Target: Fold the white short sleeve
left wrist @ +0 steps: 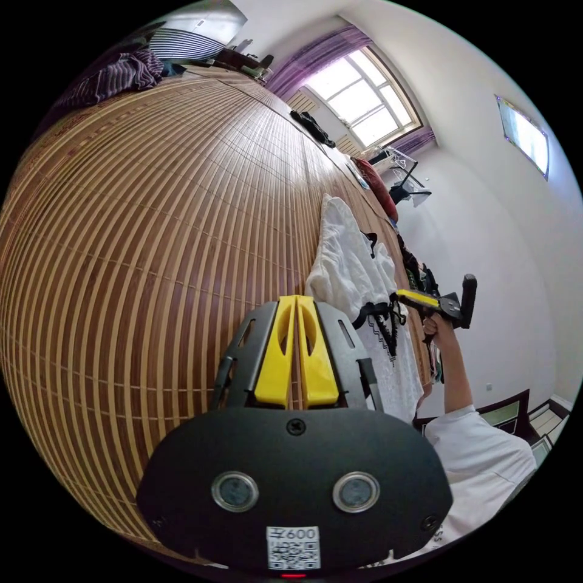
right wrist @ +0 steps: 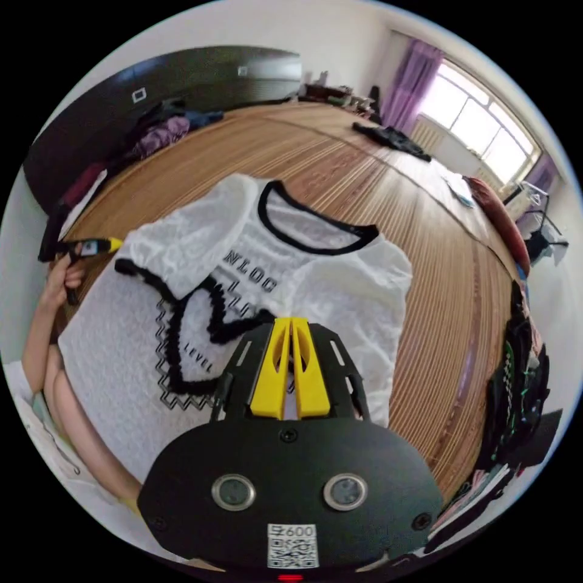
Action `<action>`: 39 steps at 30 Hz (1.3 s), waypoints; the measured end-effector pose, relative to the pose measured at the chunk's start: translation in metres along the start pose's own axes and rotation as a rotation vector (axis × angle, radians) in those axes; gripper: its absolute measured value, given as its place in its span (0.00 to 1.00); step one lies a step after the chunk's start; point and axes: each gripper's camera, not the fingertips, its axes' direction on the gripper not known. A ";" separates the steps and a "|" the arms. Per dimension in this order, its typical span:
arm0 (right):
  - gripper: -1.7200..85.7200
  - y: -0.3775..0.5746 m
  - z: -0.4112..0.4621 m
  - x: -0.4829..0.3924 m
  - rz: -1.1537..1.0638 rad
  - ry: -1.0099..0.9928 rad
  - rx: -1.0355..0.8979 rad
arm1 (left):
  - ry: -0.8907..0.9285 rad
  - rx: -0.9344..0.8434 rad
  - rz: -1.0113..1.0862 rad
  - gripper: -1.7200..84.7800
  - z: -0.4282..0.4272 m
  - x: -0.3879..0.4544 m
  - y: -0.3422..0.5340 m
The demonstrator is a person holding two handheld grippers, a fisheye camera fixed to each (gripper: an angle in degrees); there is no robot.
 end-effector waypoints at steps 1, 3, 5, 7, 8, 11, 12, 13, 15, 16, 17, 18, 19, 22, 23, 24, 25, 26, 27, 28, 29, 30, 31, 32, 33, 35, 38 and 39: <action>0.01 0.003 0.001 -0.018 -0.048 0.016 0.005 | -0.012 -0.001 0.006 0.02 0.001 0.004 0.002; 0.01 0.011 -0.011 -0.041 -0.112 0.095 0.077 | -0.022 0.001 0.012 0.02 0.003 0.008 0.005; 0.01 0.017 -0.031 -0.051 -0.085 0.127 0.153 | -0.019 0.003 0.010 0.02 0.004 0.011 0.010; 0.01 0.022 -0.042 -0.055 -0.030 0.175 0.183 | -0.015 0.002 0.006 0.02 0.006 0.012 0.013; 0.01 0.025 -0.049 -0.060 -0.023 0.170 0.202 | -0.015 0.001 0.005 0.02 0.007 0.014 0.016; 0.01 0.029 -0.041 -0.075 -0.039 0.008 0.139 | -0.023 0.000 0.009 0.02 0.009 0.019 0.022; 0.01 0.028 -0.035 -0.078 -0.037 -0.024 0.102 | -0.024 0.000 0.010 0.02 0.009 0.021 0.023; 0.02 0.030 -0.029 -0.083 -0.017 -0.044 0.082 | -0.026 0.000 0.011 0.02 0.010 0.023 0.026; 0.01 0.038 -0.045 -0.089 0.005 -0.059 0.156 | -0.030 0.002 0.015 0.02 0.010 0.027 0.031; 0.02 0.041 -0.057 -0.094 0.007 -0.074 0.161 | -0.035 0.002 0.017 0.02 0.010 0.030 0.034; 0.02 0.045 -0.073 -0.101 -0.005 -0.057 0.185 | -0.039 0.001 0.019 0.02 0.011 0.032 0.037; 0.01 0.048 -0.082 -0.105 -0.010 -0.032 0.203 | -0.042 0.001 0.020 0.02 0.011 0.034 0.039; 0.01 0.055 -0.099 -0.111 0.007 0.045 0.248 | -0.046 0.000 0.021 0.02 0.011 0.036 0.042; 0.01 0.063 -0.124 -0.114 0.130 0.220 0.308 | -0.055 -0.002 0.025 0.02 0.011 0.043 0.050; 0.01 0.060 -0.120 -0.116 0.134 0.218 0.253 | -0.055 -0.001 0.026 0.02 0.011 0.045 0.054; 0.01 0.057 -0.116 -0.117 0.127 0.198 0.211 | -0.054 -0.001 0.025 0.02 0.011 0.046 0.056; 0.01 0.051 -0.104 -0.124 0.094 0.139 0.110 | -0.050 0.000 0.024 0.02 0.010 0.047 0.059; 0.01 0.049 -0.098 -0.134 0.070 0.152 0.055 | -0.044 0.001 0.022 0.02 0.009 0.048 0.063; 0.01 0.050 -0.103 -0.141 0.046 0.186 0.082 | -0.041 0.000 0.020 0.02 0.009 0.048 0.065; 0.01 0.052 -0.116 -0.155 0.005 0.249 0.114 | -0.036 0.001 0.018 0.02 0.008 0.049 0.069; 0.01 0.054 -0.131 -0.167 -0.013 0.293 0.128 | -0.033 0.000 0.016 0.02 0.007 0.050 0.073; 0.01 0.056 -0.140 -0.173 -0.023 0.313 0.146 | -0.033 0.000 0.015 0.02 0.007 0.051 0.075; 0.01 0.062 -0.158 -0.184 -0.039 0.350 0.205 | -0.037 -0.001 0.017 0.02 0.005 0.054 0.079; 0.01 0.069 -0.175 -0.193 -0.034 0.377 0.272 | -0.045 -0.003 0.021 0.02 0.004 0.058 0.083; 0.01 0.072 -0.182 -0.196 -0.028 0.378 0.296 | -0.051 -0.003 0.024 0.02 0.004 0.060 0.085; 0.01 0.072 -0.187 -0.203 -0.084 0.245 0.211 | -0.074 -0.005 0.036 0.02 0.001 0.068 0.093; 0.01 0.085 -0.216 -0.219 -0.108 0.230 0.200 | -0.116 -0.013 0.073 0.02 -0.003 0.082 0.103; 0.01 0.093 -0.230 -0.224 -0.120 0.246 0.233 | -0.121 -0.013 0.077 0.02 -0.004 0.084 0.106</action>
